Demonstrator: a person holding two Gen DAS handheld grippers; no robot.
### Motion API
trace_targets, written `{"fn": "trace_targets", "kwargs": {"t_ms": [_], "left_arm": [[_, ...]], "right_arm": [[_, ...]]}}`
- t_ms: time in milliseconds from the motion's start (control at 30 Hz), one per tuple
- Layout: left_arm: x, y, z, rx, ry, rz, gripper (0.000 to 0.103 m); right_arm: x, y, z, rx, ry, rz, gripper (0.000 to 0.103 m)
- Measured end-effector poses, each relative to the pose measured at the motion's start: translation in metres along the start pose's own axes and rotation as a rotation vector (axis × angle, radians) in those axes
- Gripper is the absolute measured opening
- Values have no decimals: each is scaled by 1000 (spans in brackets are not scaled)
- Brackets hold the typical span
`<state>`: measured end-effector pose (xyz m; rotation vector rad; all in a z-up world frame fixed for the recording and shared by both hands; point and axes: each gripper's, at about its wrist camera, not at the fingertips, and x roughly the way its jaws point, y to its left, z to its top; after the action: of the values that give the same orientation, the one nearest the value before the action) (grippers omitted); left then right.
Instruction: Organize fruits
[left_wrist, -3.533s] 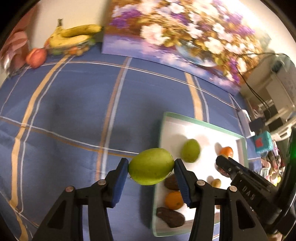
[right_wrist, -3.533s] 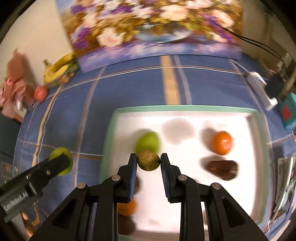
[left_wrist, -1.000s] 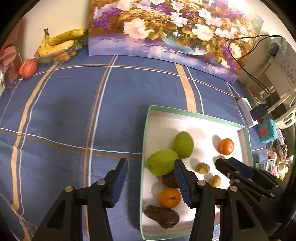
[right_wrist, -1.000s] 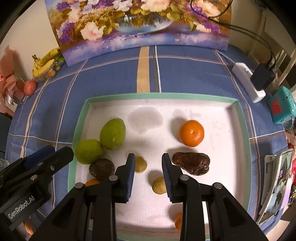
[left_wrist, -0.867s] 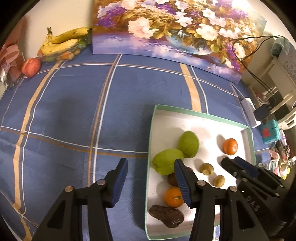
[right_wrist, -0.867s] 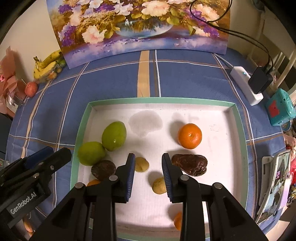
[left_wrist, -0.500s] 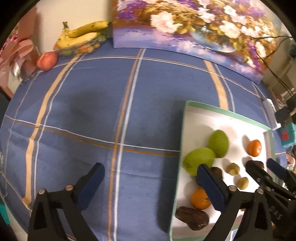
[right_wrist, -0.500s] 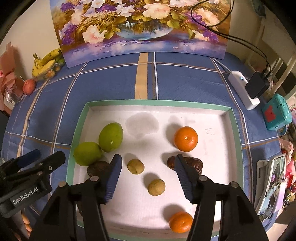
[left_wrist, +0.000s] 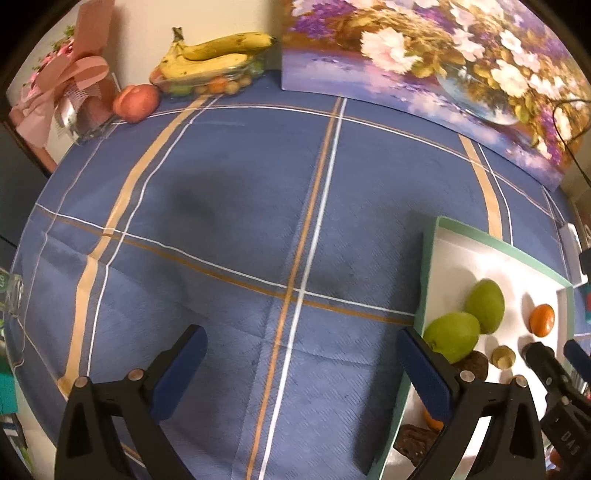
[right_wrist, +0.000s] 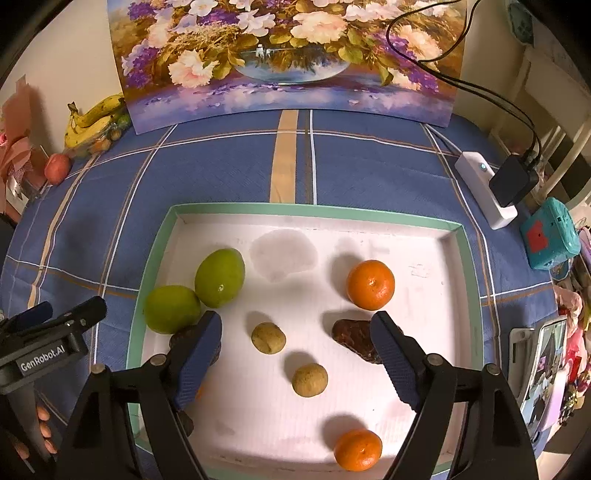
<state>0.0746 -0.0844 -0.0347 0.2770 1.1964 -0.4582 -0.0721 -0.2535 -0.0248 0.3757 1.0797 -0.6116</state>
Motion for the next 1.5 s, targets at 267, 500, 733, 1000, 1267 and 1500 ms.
{"fn": "trace_targets", "kwargs": {"t_ms": [267, 500, 733, 1000, 1267, 1500], "left_arm": [[-1, 5, 0, 4, -5, 1, 103], [-7, 4, -4, 37, -37, 10, 103], [-18, 6, -15, 67, -67, 47, 103], [-34, 12, -34, 75, -69, 57, 103], [-63, 22, -53, 78, -123, 80, 103], [-80, 29, -71, 105, -141, 111, 103]], "right_arm": [[2, 2, -1, 4, 4, -2, 84], [3, 2, -6, 5, 12, -5, 84], [-2, 3, -16, 26, 9, -10, 84], [-11, 7, -38, 36, 8, -25, 84], [-30, 18, -62, -5, -21, -49, 84], [-43, 29, -83, -44, -43, -78, 84]]}}
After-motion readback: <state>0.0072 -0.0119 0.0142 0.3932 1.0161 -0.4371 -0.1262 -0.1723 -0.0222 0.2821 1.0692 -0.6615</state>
